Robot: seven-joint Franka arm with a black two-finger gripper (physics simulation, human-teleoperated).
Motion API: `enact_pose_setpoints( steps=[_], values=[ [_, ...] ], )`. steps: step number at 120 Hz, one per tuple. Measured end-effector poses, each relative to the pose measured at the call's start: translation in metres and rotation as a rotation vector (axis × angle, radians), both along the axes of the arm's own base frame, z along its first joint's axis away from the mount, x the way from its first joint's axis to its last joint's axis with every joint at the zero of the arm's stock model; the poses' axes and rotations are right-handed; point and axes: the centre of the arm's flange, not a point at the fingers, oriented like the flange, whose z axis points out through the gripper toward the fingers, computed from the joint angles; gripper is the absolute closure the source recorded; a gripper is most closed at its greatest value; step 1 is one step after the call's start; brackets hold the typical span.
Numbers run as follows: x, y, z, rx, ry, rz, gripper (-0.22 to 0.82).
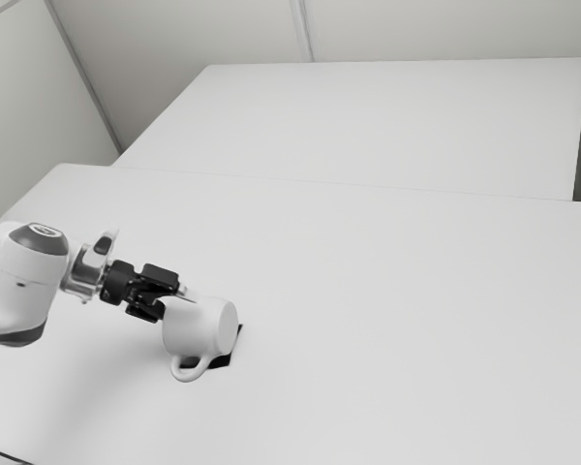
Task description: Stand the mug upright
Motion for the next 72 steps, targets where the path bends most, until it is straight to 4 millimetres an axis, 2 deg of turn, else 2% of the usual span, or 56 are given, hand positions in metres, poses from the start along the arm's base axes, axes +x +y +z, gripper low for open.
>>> enact_pose_setpoints(
  steps=[38, 53, 72],
  values=[
    [0.001, -0.002, 0.002, -0.007, -0.065, -0.031, 0.6],
    [0.002, -0.003, 0.004, 0.004, -0.088, -0.044, 0.69],
    [0.004, -0.008, 0.015, 0.02, -0.129, -0.069, 0.75]
  ],
)
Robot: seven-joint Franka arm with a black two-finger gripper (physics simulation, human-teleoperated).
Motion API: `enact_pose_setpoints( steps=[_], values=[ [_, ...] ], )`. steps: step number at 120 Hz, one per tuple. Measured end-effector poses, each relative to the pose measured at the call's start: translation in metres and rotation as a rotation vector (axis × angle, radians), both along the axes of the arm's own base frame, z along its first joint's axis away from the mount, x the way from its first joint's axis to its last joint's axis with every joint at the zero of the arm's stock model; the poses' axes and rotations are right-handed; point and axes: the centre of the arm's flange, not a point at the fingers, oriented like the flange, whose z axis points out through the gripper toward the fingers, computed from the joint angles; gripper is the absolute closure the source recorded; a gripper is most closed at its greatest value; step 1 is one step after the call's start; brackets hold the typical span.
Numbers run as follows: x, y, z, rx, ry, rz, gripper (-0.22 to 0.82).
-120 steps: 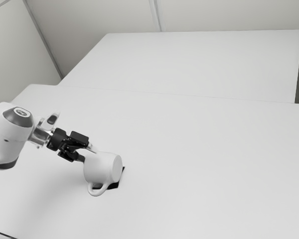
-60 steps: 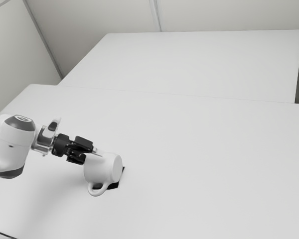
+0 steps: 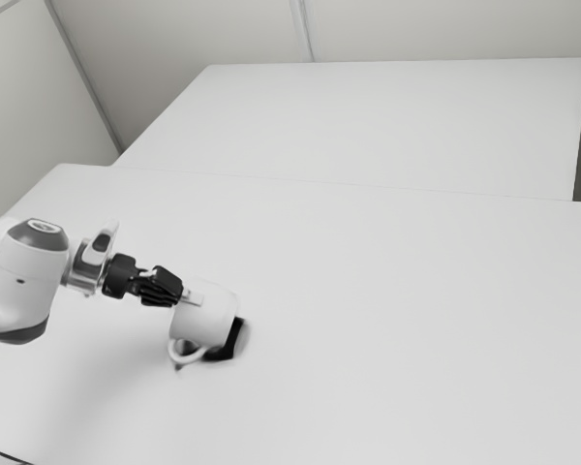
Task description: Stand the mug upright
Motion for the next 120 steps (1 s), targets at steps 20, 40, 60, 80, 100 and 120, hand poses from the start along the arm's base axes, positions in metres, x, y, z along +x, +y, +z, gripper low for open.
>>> enact_pose_setpoints(
  steps=[20, 40, 60, 80, 100, 120],
  values=[
    [0.007, -0.008, 0.02, 0.022, -0.057, -0.03, 0.78],
    [0.031, -0.021, 0.057, 0.136, -0.101, -0.131, 0.79],
    [0.055, -0.043, 0.097, 0.368, -0.085, -0.286, 0.79],
    [0.063, -0.055, 0.111, 0.569, -0.003, -0.349, 0.79],
    [0.066, -0.081, 0.114, 0.729, 0.06, -0.373, 0.79],
    [0.07, -0.099, 0.107, 0.837, 0.094, -0.34, 0.79]
  ],
)
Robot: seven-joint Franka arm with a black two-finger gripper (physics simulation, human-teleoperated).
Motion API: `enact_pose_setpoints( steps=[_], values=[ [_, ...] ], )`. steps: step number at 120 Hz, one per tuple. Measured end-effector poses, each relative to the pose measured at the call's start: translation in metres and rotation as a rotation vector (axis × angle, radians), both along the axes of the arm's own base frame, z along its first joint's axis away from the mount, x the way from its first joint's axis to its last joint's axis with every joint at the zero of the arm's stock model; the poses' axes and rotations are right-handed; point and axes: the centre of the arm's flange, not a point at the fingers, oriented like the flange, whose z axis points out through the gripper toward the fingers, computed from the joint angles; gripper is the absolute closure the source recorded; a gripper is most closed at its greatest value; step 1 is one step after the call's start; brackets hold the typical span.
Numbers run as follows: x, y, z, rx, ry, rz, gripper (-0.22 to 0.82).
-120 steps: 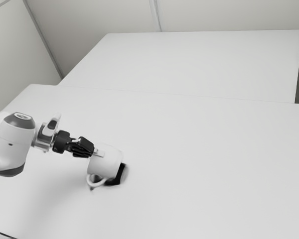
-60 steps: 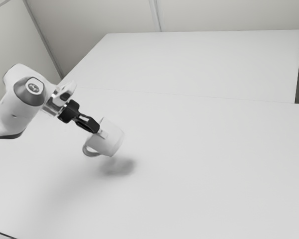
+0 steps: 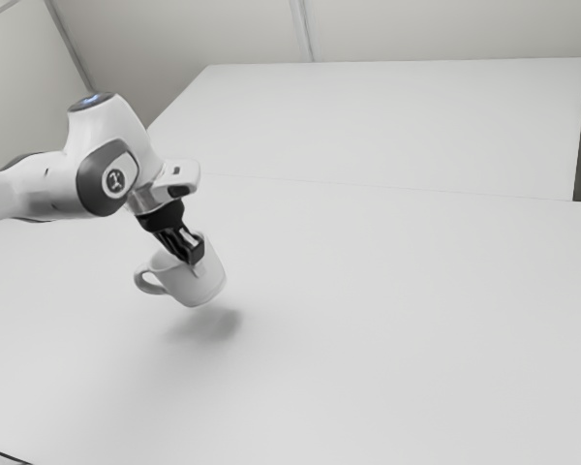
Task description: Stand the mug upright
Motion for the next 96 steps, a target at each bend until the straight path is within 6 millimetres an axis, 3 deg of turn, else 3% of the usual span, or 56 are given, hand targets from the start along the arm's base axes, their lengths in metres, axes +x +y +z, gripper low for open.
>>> enact_pose_setpoints(
  steps=[47, 96],
  values=[
    [-0.001, -0.039, -0.038, 0.071, -0.07, 0.092, 0.79],
    [-0.008, -0.047, -0.073, 0.061, -0.12, 0.199, 0.79]
  ],
)
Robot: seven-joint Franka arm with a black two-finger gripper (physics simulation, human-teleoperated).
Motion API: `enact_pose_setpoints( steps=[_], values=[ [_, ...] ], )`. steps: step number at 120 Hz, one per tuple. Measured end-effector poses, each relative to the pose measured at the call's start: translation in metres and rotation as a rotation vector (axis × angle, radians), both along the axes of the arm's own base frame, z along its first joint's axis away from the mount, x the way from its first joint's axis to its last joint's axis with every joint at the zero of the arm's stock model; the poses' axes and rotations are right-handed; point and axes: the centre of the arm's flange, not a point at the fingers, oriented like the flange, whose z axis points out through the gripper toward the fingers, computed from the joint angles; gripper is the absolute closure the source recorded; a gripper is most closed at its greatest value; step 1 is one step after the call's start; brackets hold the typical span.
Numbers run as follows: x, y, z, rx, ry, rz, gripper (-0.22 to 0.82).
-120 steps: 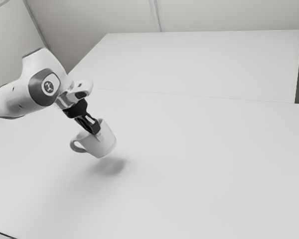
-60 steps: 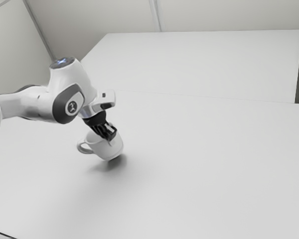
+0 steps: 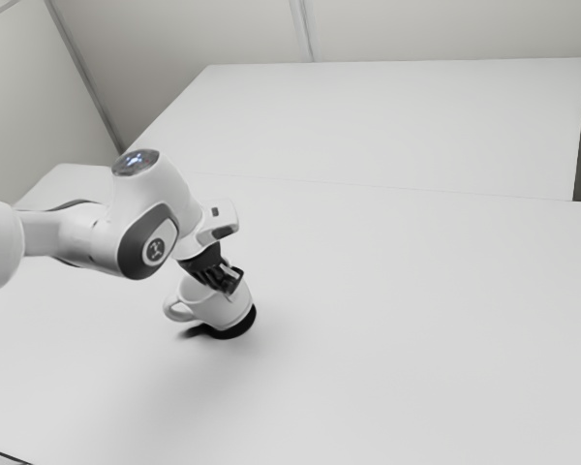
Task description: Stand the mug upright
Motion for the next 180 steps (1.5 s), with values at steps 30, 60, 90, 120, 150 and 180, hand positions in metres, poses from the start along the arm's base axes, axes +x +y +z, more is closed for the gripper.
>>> enact_pose_setpoints(
  steps=[30, 60, 90, 120, 150, 180],
  values=[
    [0.004, -0.002, -0.011, -0.011, -0.006, 0.042, 0.79],
    [0.005, -0.006, -0.012, -0.029, -0.015, 0.066, 0.56],
    [0.004, -0.02, 0.025, -0.066, -0.062, 0.073, 0.21],
    [0.022, -0.036, 0.11, -0.14, -0.024, 0.085, 0.08],
    [0.038, -0.039, 0.174, -0.125, 0.043, 0.055, 0.04],
    [0.067, -0.035, 0.225, -0.102, 0.081, 0.038, 0.03]
  ],
)
